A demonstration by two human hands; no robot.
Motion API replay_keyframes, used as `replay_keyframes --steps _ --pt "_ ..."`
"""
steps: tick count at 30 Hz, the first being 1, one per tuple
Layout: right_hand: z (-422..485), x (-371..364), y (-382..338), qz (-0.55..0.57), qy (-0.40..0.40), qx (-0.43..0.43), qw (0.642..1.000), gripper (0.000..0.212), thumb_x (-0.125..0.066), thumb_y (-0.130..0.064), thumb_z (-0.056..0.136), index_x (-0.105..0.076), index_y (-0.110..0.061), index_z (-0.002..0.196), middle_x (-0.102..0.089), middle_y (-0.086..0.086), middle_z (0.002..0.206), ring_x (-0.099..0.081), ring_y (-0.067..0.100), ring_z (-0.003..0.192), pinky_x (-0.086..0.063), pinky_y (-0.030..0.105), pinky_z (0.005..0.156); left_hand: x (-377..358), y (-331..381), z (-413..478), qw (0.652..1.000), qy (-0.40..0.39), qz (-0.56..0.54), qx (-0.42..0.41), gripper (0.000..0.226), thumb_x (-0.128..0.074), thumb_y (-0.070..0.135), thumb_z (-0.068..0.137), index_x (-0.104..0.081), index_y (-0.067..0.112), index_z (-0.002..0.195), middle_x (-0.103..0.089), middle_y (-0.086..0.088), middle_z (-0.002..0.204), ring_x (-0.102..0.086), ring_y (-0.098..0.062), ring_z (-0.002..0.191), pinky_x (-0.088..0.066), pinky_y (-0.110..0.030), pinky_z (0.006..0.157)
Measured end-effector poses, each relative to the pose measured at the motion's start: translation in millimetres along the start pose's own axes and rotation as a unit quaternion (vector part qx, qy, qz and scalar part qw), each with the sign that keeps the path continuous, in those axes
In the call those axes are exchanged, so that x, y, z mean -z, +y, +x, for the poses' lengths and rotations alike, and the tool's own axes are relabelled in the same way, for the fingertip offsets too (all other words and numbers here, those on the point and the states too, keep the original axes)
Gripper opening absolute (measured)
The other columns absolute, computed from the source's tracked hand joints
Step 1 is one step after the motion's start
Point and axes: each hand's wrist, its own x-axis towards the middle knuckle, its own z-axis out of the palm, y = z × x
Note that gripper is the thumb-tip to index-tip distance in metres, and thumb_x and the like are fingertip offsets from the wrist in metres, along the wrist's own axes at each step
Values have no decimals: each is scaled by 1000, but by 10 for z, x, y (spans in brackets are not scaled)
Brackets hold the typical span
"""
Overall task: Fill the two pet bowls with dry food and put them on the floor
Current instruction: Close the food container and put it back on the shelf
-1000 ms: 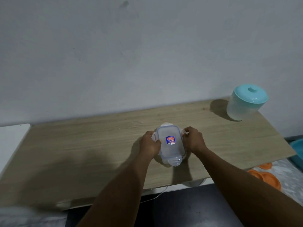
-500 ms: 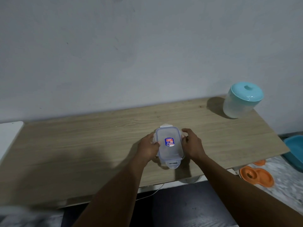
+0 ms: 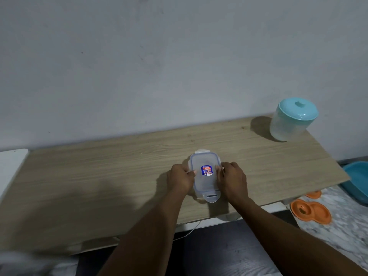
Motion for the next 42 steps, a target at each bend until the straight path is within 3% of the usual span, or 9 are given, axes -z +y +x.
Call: replay_keyframes --steps 7,11,14,17,20,26,29,35,42 --pt "77 -57 -57 68 -24 -76 995 28 -55 -31 98 -72 -9 100 -73 11 94 -68 32 89 -54 40 76 -5 -20 47 997 -34 -60 30 20 -80 23 80 -76 3 76 -74 -13 76 -72 -32 76 -60 -40 79" --pt "168 4 -76 95 -59 -88 990 23 -58 -25 96 -73 -11 107 -75 12 101 -66 34 100 -52 38 84 107 69 50 991 -85 -75 70 20 -78 10 81 -65 1 93 -71 -21 83 -71 -31 70 -63 -44 70" --pt "316 18 -206 130 -93 -61 985 30 -57 -10 92 -70 -13 119 -76 12 105 -65 32 109 -48 33 95 213 67 34 977 -171 -75 99 56 -79 4 79 -49 5 126 -69 -21 78 -71 -32 66 -62 -47 67" --pt "395 -14 -394 139 -142 -10 980 36 -53 -5 91 -68 -15 123 -77 7 103 -68 26 107 -47 28 95 363 -60 93 988 -150 41 20 115 -93 39 56 -26 23 149 -63 -8 125 -67 -27 102 -57 -35 73" --pt "359 -33 -438 120 -141 4 983 37 -57 -14 92 -64 -22 128 -73 1 118 -64 25 115 -48 42 100 429 -181 127 985 -131 105 -50 104 -83 67 36 -55 31 129 -66 3 123 -64 -20 106 -57 -42 88" --pt "-19 44 -395 -42 -37 -59 997 44 -61 -37 91 -53 -16 130 -50 11 130 -50 33 119 -49 45 91 372 -149 8 995 -94 36 -27 69 -91 48 56 -57 28 112 -63 10 102 -61 -14 91 -48 -27 69" --pt "-167 -41 -396 -9 -26 -87 996 43 -58 -40 94 -52 -10 124 -51 15 124 -55 35 111 -51 46 86 303 -140 -1 997 -75 31 -14 97 -86 63 41 -58 26 126 -68 4 117 -65 -18 101 -53 -32 87" --pt "-132 -69 -404 16 -36 -78 996 38 -53 -32 100 -51 -8 129 -53 17 125 -53 36 113 -47 45 89 326 -175 -2 997 -43 34 61 83 -85 63 55 -65 11 117 -69 -12 114 -65 -30 104 -53 -36 86" --pt "-91 -80 -323 28 -43 -51 997 38 -55 -32 99 -52 -8 129 -57 20 118 -54 38 108 -45 43 85 300 -252 20 996 -54 41 50 83 -78 73 53 -70 12 109 -71 -11 105 -67 -31 98 -55 -38 85"
